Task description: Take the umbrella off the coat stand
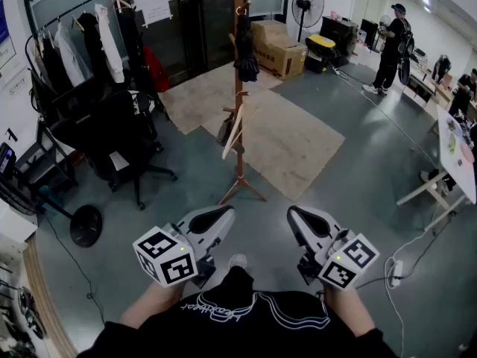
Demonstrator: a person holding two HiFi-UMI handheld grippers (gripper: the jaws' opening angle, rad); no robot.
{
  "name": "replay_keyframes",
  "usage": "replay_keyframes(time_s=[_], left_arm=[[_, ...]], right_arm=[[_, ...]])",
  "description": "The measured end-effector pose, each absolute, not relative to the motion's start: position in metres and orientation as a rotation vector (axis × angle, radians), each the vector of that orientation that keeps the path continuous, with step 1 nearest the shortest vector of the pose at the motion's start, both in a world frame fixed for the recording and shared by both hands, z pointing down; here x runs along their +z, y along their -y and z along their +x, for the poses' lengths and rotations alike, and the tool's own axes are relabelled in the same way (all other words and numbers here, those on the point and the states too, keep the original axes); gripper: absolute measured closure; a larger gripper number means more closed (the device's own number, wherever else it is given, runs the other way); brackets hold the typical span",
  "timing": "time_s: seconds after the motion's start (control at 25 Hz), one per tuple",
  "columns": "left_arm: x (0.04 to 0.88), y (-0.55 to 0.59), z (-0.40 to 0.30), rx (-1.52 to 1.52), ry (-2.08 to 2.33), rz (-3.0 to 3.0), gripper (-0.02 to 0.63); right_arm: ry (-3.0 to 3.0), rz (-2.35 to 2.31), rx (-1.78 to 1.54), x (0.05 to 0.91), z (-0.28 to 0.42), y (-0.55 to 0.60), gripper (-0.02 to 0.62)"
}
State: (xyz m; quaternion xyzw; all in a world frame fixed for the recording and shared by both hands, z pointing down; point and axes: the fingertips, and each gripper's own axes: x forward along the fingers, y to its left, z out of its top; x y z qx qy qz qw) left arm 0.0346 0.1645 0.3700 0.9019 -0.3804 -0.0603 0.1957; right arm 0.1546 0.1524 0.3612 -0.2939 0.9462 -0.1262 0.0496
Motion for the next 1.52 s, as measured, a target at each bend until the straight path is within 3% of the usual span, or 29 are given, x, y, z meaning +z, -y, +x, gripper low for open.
replay_keyframes(time_s=[0.36,0.48,0.72,1.28,1.52], left_arm=[[0.362,-0.158,0.03,-0.194,1.065,2.556,0.601],[0.361,-0.156,0.026,-0.207,1.071,2.558,0.601],[0.36,-0.137,0.013,-0.23,1.089,2.565,0.601],[0.356,-0.01,-0.025,-0.228,1.089,2.551,0.601],[0.351,0.063,-0.047,-0.222,1.076,2.552,0.601]], right_arm=[[-2.854,-0.921,-0.313,0.347,0.158,-0.142,0.592],[-2.855,-0.917,-0.306,0.344,0.158,-0.137,0.459],[-2.867,-0.945,-0.217,0.336,0.149,-0.113,0.367],[-2.894,-0.993,-0.167,0.332,0.115,0.011,0.221],[-2.891,-1.021,-0.176,0.332,0.096,0.08,0.21]])
